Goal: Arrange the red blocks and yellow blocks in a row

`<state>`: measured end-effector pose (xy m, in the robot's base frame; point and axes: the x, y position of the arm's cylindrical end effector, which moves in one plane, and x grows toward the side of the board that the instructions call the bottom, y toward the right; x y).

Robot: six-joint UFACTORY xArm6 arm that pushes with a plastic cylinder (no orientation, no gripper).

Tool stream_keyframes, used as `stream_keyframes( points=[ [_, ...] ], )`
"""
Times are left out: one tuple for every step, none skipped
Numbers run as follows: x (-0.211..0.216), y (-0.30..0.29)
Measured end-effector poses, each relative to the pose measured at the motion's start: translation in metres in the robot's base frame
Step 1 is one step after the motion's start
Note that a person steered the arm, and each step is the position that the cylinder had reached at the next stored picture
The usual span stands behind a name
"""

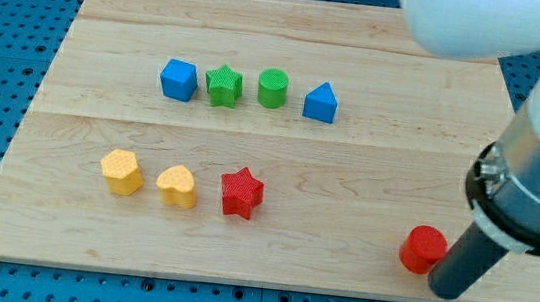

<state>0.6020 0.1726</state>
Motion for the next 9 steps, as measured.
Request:
stream_keyframes(
  points=[
    [-0.040,-0.033],
    [-0.055,-0.025],
    [-0.084,-0.019],
    [-0.079,-0.033],
    [-0.095,-0.005],
    [-0.101,-0.017],
    [-0.088,-0.048],
    [-0.089,-0.080],
    [-0.109,-0.088]
  ],
)
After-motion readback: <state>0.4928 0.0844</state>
